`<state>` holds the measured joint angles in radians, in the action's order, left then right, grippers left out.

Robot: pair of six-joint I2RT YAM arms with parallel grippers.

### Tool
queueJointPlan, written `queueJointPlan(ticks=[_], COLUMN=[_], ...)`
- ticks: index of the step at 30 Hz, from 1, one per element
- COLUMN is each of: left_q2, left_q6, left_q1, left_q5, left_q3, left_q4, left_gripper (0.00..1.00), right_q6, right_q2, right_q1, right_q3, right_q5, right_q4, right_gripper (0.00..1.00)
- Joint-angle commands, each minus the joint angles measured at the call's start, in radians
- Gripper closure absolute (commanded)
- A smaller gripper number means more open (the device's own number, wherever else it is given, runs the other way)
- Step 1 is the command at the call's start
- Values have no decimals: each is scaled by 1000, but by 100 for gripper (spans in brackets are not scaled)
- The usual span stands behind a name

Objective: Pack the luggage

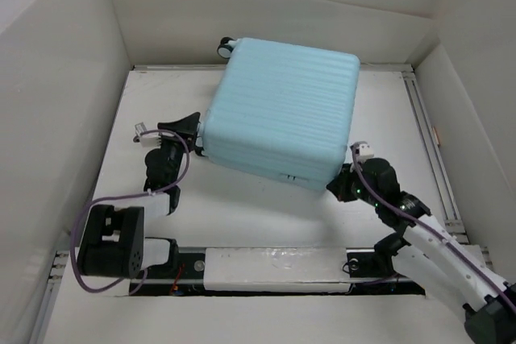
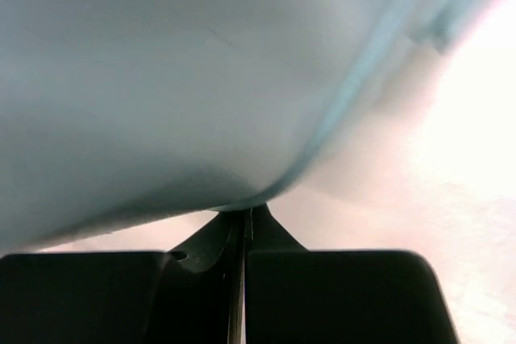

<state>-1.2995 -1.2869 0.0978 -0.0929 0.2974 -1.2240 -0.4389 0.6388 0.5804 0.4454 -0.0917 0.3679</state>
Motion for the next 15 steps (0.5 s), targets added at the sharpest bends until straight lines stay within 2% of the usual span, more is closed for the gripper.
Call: queueJointPlan(ticks=[1,4,8,9,11,12,13,15], left_q2=[120,258,474,556,627,655,696,720], left_q6=[161,161,179,193,204,218,218,218], left_q1=[88,106,106,115,115,115,115,115], left_q5=[-235,-214,-191,-179,-160,-151,-151,-162], left_q3=[-110,-197,-262,-271,-271,-271,-262,-262], left_q4=[-16,18,190,228,334,357,371,392], left_gripper=[100,100,100,100,100,100,100,100], right_q6=[22,46,58,33,-62,-107,-162,-297], right_q2=[73,117,137,137,105,82,46,1], right_q1=[-175,-337,-412,-412,-383,-370,-357,-305], right_q3=[136,168,188,162,78,-47,-110,-218], right_q5=[-221,-292,-297,-305,-333,-365,-374,-338], right_q4=[-534,-524,-460,-496,-599,-682,-874,-958], right_gripper=[100,100,100,100,100,100,100,100])
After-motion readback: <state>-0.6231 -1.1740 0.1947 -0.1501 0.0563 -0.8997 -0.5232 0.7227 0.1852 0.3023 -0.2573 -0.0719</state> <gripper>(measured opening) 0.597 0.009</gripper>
